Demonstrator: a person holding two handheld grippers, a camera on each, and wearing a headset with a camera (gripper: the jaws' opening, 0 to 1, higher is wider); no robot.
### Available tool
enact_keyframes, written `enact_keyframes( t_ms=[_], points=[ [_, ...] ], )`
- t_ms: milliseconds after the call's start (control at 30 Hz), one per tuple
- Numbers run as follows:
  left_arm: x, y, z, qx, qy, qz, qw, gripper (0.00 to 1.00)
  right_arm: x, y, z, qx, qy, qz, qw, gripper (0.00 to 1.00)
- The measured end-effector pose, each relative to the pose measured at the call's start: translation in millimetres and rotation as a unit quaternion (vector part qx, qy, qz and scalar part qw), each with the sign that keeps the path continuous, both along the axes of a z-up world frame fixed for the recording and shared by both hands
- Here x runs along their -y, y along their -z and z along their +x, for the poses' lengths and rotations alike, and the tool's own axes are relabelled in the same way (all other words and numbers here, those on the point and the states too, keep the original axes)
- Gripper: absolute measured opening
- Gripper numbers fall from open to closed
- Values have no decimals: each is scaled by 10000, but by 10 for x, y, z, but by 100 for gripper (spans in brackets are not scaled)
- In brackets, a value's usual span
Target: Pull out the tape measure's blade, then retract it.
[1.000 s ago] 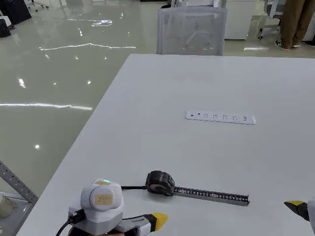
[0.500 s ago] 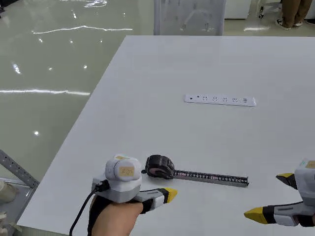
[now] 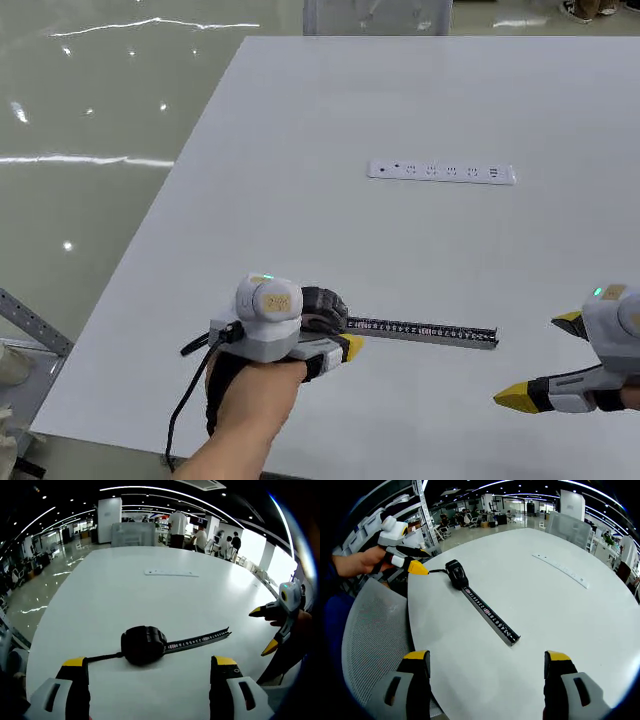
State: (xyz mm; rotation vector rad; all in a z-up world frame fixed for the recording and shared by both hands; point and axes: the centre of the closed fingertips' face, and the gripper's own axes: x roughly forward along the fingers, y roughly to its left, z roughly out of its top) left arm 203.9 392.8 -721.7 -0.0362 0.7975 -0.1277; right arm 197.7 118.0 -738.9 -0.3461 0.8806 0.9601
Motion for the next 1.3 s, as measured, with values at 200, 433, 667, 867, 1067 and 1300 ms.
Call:
enact_keyframes(
  t_ms=[200, 433, 667, 867, 1067, 1300],
  points=[
    [-42, 70, 91, 21, -287, -48, 9996, 96, -18, 49, 76, -6, -177, -106, 9998, 89],
    [-38, 207, 140, -51, -298, -1, 9995, 93, -50, 147, 141, -57, -434, -241, 9988, 88],
    [-40, 314, 204, -72, -415, -101, 9991, 93, -69, 292, 214, -109, -772, -445, 9960, 85],
    [-70, 367, 259, -55, -558, -163, 9983, 91, -99, 369, 286, -120, -1018, -544, 9933, 82],
    [-91, 475, 298, -116, -624, -176, 9978, 90, -83, 466, 346, -175, -1232, -653, 9901, 78],
    [-75, 525, 356, -111, -640, -245, 9976, 88, -76, 550, 382, -169, -1575, -769, 9844, 71]
  ],
)
